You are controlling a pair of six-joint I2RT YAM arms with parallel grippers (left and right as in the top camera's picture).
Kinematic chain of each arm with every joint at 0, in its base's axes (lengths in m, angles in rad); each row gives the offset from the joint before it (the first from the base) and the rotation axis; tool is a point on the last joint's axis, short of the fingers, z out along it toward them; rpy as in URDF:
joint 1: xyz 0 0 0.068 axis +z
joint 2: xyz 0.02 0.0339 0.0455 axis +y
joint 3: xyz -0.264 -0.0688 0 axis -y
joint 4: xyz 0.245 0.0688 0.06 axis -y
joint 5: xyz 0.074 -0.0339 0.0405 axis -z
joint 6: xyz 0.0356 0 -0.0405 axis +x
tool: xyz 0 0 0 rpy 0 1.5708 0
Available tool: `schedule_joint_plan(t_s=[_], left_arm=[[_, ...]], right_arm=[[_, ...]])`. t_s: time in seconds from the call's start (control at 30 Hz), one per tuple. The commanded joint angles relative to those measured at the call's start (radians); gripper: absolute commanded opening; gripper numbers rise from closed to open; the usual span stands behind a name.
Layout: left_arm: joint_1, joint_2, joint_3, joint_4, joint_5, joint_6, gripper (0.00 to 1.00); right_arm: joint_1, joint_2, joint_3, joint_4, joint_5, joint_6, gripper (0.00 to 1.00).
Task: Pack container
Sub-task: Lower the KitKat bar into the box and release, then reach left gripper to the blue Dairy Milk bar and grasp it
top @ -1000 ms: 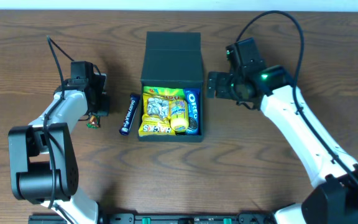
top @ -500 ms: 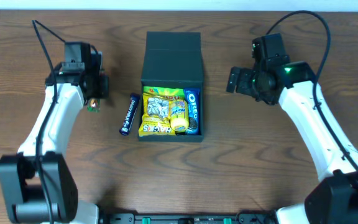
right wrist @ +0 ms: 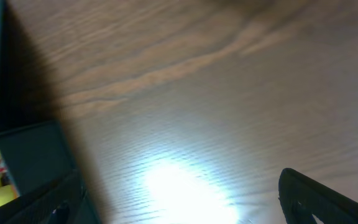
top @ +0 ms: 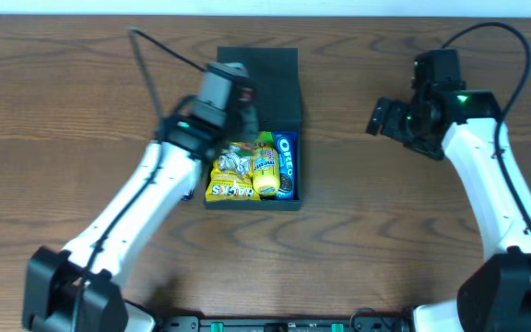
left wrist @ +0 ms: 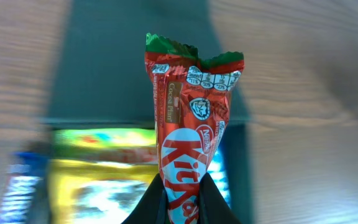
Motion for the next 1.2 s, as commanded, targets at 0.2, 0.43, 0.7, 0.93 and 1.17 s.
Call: schedule_joint_plan(t_s=[0.2,0.43,0.7,0.93,1.17], left_arm=[[-0.132,0.132,0.018,0.029,-0.006,-0.348,0.06],[-0.131,0.131,0.019,0.045,0.057,-0.265,0.53],[-0.087,0.017,0.018,-0.091,-0.045,-0.086,0.56],[0.037,-0.111,0.016,-0.322,-0.397,0.061,0.54],[0.167,-0.114,-0.09,-0.282,-0.382,0.192,0.47]], right_arm=[[-0.054,-0.01,0.008,-0.058,0.002,-0.001,0.99],[-0.054,-0.01,0.008,-0.061,0.002,-0.001,0.99],[-0.054,-0.01,0.008,-0.083,0.002,-0.035,0.99],[-0.054,-0.01,0.008,-0.093,0.005,-0.038,0.99],[-0.054,-0.01,0.008,-0.094,0.005,-0.039,0.99]])
